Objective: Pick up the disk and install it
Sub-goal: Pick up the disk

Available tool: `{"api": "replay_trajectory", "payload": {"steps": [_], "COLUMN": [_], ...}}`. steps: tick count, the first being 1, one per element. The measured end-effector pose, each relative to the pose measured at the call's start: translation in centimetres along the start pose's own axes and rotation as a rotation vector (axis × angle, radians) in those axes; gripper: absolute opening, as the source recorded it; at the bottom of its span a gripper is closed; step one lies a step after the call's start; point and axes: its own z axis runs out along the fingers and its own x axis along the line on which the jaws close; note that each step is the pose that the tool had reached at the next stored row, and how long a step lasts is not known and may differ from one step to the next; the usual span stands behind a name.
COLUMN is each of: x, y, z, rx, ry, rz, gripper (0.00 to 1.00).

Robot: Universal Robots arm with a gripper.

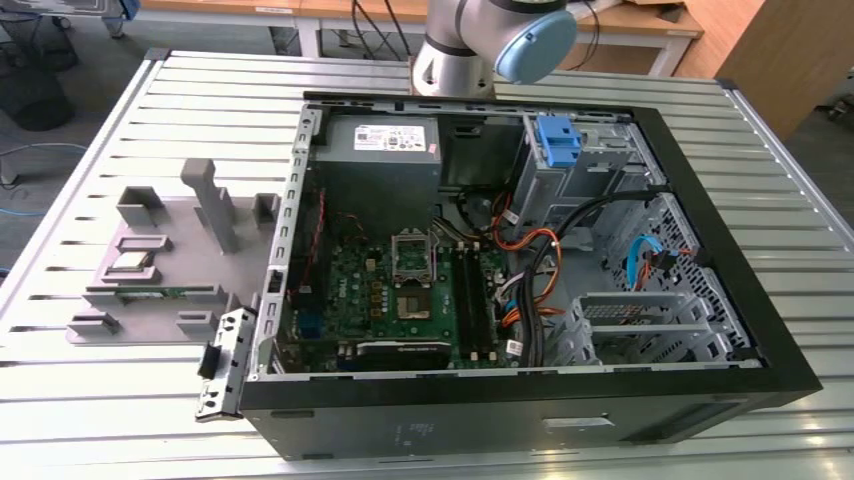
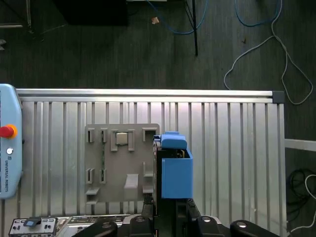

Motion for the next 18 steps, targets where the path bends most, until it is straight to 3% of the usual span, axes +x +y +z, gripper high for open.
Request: {"api": "replay_trajectory", "payload": {"steps": [1,2,18], "x": [0.12,0.14,0.18], "y": [-0.03,-0.03,-0.04], "z": [1.39,1.58,2.11], "rx": [0.0001,0.0000,0.0001], "ry": [0.0000,0.0000,0.0000], "rz": [0.000,0.000,0.000], "gripper": [0.35,0.35,0.35]}}
